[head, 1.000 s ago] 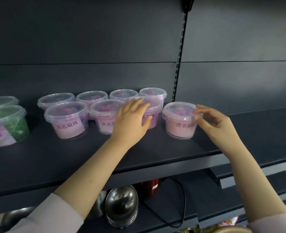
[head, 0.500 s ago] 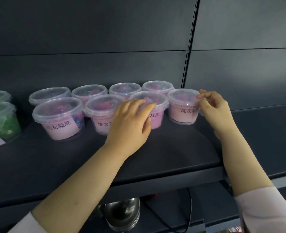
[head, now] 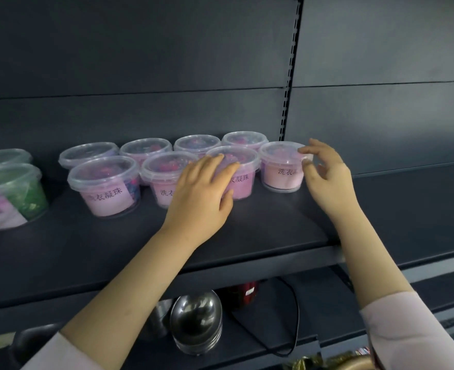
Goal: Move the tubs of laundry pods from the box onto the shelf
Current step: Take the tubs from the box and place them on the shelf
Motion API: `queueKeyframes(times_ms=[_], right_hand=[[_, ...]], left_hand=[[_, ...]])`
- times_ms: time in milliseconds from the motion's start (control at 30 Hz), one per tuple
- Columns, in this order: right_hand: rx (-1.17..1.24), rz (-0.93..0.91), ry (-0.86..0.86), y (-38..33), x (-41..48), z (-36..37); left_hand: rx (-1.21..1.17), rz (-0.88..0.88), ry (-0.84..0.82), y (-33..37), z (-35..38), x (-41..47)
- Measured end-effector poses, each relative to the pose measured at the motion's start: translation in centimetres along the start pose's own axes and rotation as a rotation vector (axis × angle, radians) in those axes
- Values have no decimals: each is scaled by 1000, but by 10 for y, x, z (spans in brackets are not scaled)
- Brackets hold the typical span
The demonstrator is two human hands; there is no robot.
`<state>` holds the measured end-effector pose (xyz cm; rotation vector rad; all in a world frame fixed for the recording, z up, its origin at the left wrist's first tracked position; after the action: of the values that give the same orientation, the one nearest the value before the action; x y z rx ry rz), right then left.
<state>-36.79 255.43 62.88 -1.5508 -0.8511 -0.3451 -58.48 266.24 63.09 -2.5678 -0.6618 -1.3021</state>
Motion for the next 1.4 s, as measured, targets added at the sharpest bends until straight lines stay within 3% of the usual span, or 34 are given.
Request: queueKeyframes(times_ms=[167, 300, 433, 633, 800, 1033, 1167, 1267, 1400], right_hand=[[-207, -272, -9, -71, -64, -35], [-351, -296, 50, -117, -142, -69], [-409, -251, 72, -146, -235, -98], [-515, -47, -24, -155, -376, -144], [-609, 120, -85, -146, -455, -193], [-629, 344, 45, -96, -510, -269], [-519, 515, 134, -48, -528, -309], [-403, 729, 216, -4, -541, -343], [-337, 882, 258, 54, -546, -388]], left_hand=[[-58, 9, 129, 5, -68, -33], [-158, 27, 300, 18, -123, -90], [-266, 0, 305, 33, -161, -164], [-381, -26, 92, 56, -194, -277], [-501, -161, -103, 84, -198, -349], [-673, -237, -311, 150, -169, -399], [-721, -315, -477, 190, -126, -419], [-778, -435, -623, 225, -89, -434], [-825, -684, -765, 274, -38, -444]])
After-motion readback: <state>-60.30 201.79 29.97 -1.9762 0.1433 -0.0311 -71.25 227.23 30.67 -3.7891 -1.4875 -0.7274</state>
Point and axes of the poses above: each hand's wrist, its own x-axis towards the middle knuckle, its own z-axis out of the palm, y = z × x, the point moved 4 cm from there along x, towards the middle knuckle, and after that the axes turned 13 degrees about y, right-handed, at the moved point
